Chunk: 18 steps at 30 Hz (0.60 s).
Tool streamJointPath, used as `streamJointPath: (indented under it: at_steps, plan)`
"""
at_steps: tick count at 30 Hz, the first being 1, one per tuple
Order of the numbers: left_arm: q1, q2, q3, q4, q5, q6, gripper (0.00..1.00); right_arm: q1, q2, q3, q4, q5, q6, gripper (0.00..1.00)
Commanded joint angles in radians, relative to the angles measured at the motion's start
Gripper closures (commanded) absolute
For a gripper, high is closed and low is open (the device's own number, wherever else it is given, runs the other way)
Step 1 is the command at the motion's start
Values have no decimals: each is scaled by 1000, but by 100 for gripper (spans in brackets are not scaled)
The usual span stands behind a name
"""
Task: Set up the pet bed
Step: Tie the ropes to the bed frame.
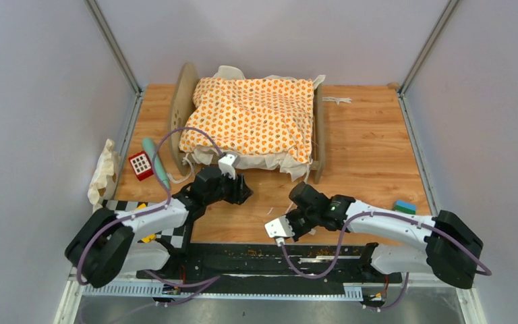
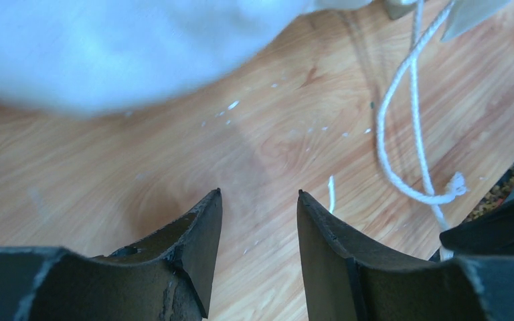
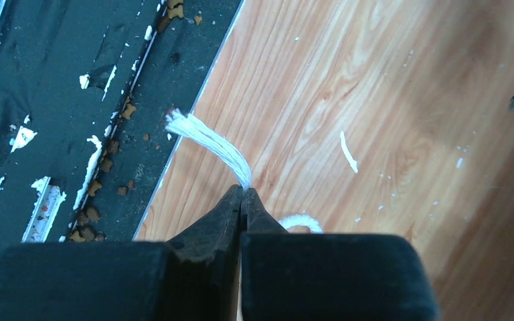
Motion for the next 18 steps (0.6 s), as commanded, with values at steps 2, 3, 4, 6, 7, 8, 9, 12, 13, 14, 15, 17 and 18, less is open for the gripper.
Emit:
streamJointPath:
  at_steps: [2, 3, 4, 6, 7, 8, 9, 12, 13, 14, 15, 17, 18]
  plan:
    - [-1, 184, 100, 232, 168, -38, 47, -15, -106, -47, 69, -14, 29, 100]
    - [-6, 208, 109, 279, 185, -59, 47, -16, -117, -47, 58, -10, 28, 100]
    - [-15, 231, 118, 313, 196, -75, 47, -16, -123, -42, 41, -2, 28, 100]
    - [-40, 264, 143, 356, 207, -83, 46, -17, -132, -30, -11, 7, 24, 100]
    - [-61, 277, 156, 365, 203, -83, 46, -17, -135, -25, -36, 9, 21, 100]
    - [-76, 291, 167, 376, 198, -84, 45, -18, -138, -19, -63, 12, 20, 100]
    - [-90, 303, 173, 393, 194, -90, 45, -18, -142, -12, -86, 15, 21, 100]
    - [-114, 349, 173, 484, 172, -139, 41, -18, -172, -10, -131, 17, 25, 100]
    - [-117, 367, 173, 518, 171, -159, 39, -18, -186, -12, -138, 16, 26, 100]
    - [-120, 389, 172, 546, 171, -181, 38, -18, -203, -16, -142, 15, 28, 100]
    - [-125, 411, 175, 578, 172, -200, 36, -18, -225, -21, -142, 13, 32, 100]
    - [-137, 455, 187, 628, 173, -232, 32, -18, -260, -31, -143, 12, 36, 100]
    - [-145, 476, 196, 646, 175, -242, 31, -18, -277, -37, -141, 12, 38, 100]
